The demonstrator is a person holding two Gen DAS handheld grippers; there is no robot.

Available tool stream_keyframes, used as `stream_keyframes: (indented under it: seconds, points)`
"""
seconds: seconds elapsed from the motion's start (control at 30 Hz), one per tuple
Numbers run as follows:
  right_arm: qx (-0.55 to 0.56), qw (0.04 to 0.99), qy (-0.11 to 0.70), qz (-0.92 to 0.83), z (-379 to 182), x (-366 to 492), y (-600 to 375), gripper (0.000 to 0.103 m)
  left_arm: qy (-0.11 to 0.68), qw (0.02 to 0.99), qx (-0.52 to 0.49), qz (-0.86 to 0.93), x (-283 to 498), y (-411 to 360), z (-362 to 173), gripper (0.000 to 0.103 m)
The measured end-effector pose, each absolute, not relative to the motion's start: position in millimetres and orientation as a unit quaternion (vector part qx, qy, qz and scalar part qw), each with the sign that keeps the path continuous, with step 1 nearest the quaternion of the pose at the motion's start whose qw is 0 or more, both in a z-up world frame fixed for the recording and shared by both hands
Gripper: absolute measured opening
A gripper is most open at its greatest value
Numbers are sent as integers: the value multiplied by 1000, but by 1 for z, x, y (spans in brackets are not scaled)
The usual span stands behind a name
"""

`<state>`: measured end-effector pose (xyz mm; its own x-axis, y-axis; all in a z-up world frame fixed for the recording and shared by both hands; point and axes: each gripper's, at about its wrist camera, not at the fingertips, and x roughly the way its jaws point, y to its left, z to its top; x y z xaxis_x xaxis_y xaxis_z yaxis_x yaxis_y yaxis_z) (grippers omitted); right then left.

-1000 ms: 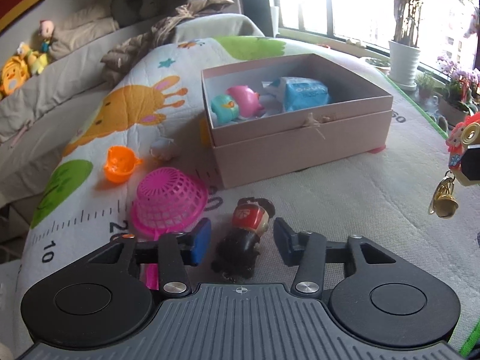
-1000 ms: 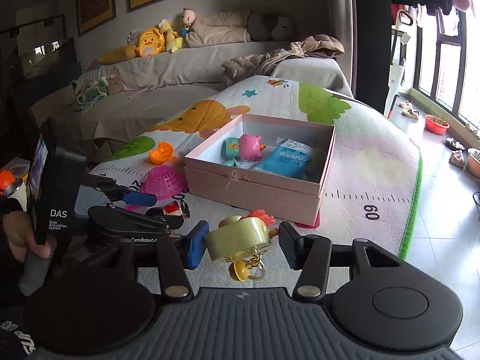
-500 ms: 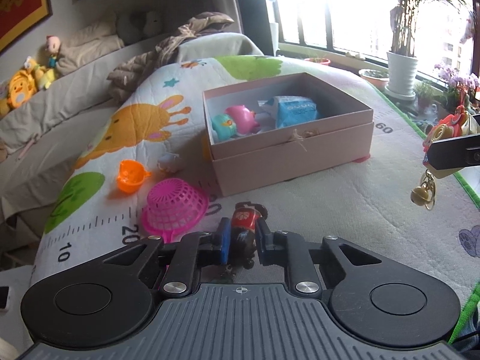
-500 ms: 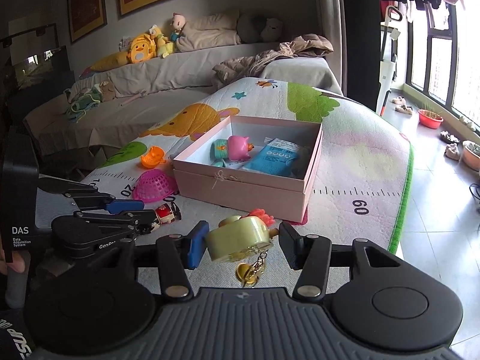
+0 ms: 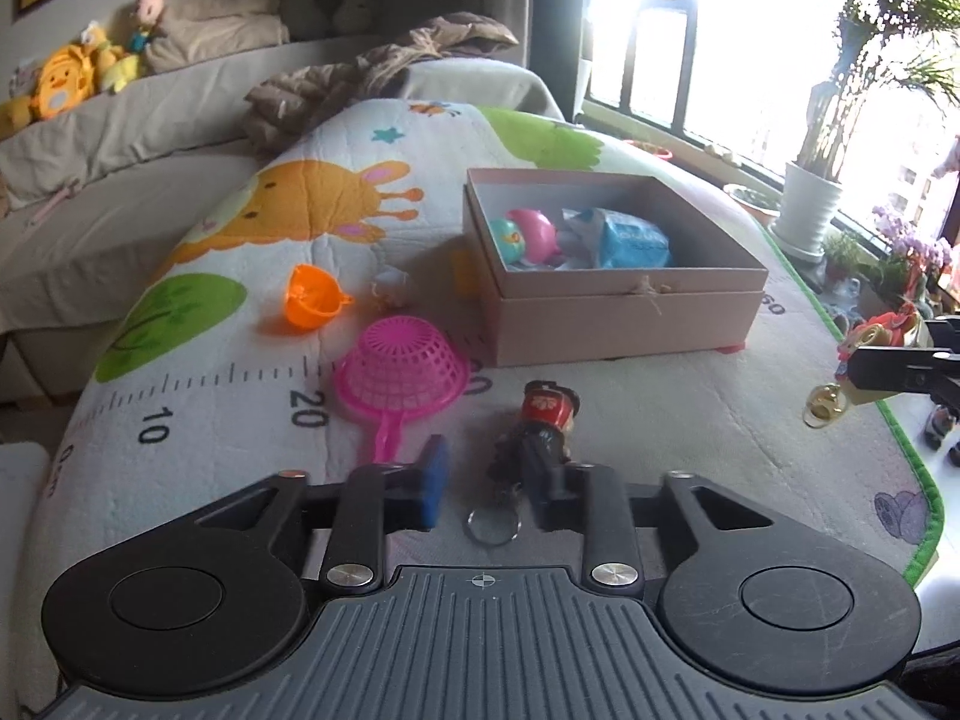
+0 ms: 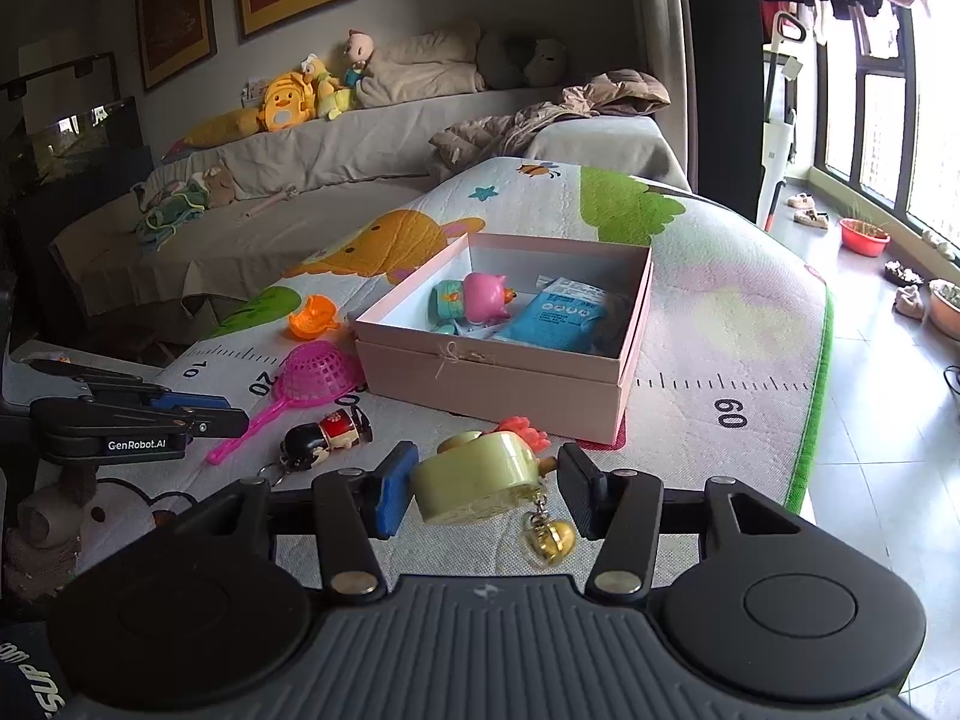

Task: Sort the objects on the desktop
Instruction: 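Carry the doll with left tool while right tool carries the pink-yellow toy toward the box, then open left tool over the box while right tool drops the pink-yellow toy in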

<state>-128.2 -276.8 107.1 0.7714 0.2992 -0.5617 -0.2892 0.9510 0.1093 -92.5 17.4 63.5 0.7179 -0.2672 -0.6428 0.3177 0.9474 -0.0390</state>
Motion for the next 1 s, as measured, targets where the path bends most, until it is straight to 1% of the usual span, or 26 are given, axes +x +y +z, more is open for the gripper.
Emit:
stream_keyframes:
  seconds: [0.03, 0.07, 0.1, 0.17, 0.2, 0.27, 0.3, 0.33, 0.37, 0.4, 0.57, 0.77, 0.87, 1.0]
  points:
    - [8, 940, 301, 157, 105, -127, -276, 51, 338, 926, 37, -165, -91, 14, 62, 80]
    - [9, 940, 303, 157, 104, -126, -276, 51, 330, 929, 42, -165, -90, 9, 58, 85]
    - [10, 939, 305, 159, 102, -126, -275, 51, 325, 930, 52, -161, -89, 3, 55, 88]
    - [12, 938, 308, 160, 98, -124, -274, 51, 334, 927, 73, -155, -81, -7, 46, 88]
    - [14, 937, 309, 162, 97, -124, -273, 51, 341, 924, 75, -156, -76, -11, 42, 87]
    - [17, 935, 313, 164, 94, -124, -273, 51, 352, 920, 81, -154, -69, -17, 35, 80]
    - [17, 935, 315, 164, 93, -123, -272, 51, 355, 918, 86, -152, -67, -20, 33, 70]
    - [17, 934, 317, 164, 92, -122, -272, 51, 359, 917, 89, -147, -64, -21, 30, 56]
    - [16, 934, 318, 164, 91, -122, -272, 51, 365, 915, 88, -144, -61, -21, 28, 51]
    - [15, 933, 320, 163, 91, -122, -272, 51, 369, 914, 85, -145, -60, -20, 27, 44]
    - [12, 934, 320, 157, 93, -123, -274, 51, 348, 920, 99, -148, -72, -18, 32, 44]
    - [28, 938, 305, 162, 109, -126, -281, 51, 318, 930, 85, -162, -89, -12, 60, 44]
    - [39, 942, 288, 168, 126, -124, -286, 51, 303, 935, 73, -168, -86, -12, 80, 44]
    - [57, 950, 249, 178, 162, -112, -294, 51, 251, 949, 72, -175, -74, -18, 115, 44]
